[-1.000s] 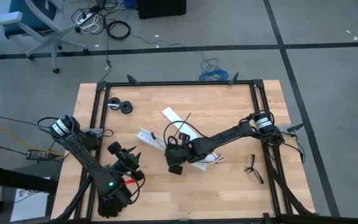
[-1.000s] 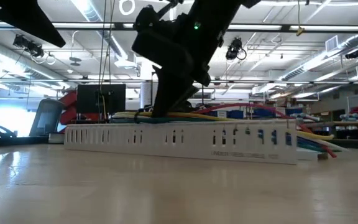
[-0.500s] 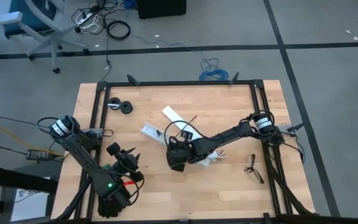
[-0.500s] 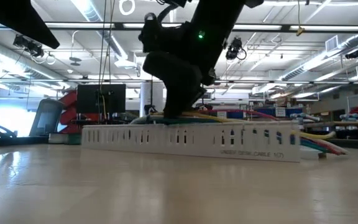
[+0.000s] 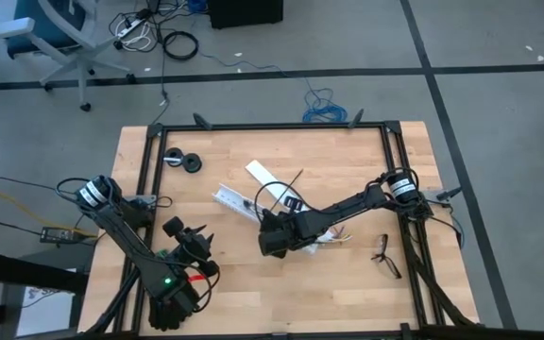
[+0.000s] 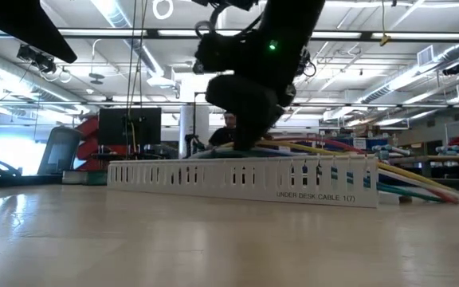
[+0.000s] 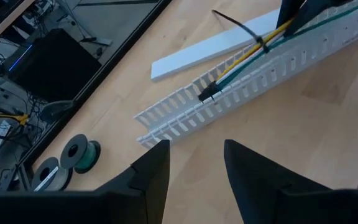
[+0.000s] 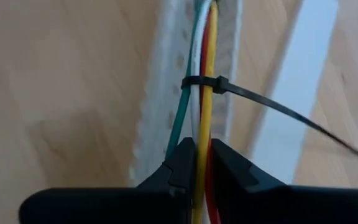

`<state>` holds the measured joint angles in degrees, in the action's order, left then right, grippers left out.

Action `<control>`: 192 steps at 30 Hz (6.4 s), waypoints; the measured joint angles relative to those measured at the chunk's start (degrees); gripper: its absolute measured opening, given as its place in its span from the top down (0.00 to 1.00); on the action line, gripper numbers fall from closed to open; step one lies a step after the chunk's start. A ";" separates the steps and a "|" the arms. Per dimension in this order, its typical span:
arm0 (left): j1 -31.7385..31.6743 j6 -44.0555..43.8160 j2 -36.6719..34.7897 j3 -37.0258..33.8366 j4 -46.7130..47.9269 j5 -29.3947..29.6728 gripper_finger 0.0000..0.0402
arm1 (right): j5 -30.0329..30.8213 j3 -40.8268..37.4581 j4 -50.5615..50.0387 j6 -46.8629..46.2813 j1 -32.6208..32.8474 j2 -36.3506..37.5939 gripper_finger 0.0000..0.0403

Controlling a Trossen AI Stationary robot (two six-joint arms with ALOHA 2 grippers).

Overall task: Ziptie cables
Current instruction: Put the zip-tied cables into the white cable duct

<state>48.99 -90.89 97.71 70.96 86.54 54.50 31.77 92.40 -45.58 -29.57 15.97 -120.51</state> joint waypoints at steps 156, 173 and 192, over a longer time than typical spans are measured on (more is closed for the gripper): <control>-53.13 99.38 -16.65 -22.93 -84.06 -47.65 0.59 | -70.57 -69.05 65.27 -11.73 -9.51 42.99 0.72; -53.13 99.05 -16.65 -22.93 -83.73 -47.65 0.59 | -64.28 -69.05 66.33 -24.79 0.78 36.51 0.72; -53.12 96.17 -16.61 -25.57 -84.37 -47.63 0.59 | -43.62 -69.02 48.64 -21.34 -0.17 45.35 0.72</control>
<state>-4.13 5.28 81.10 45.39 2.18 6.87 -11.85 23.38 3.06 -50.92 15.80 -75.15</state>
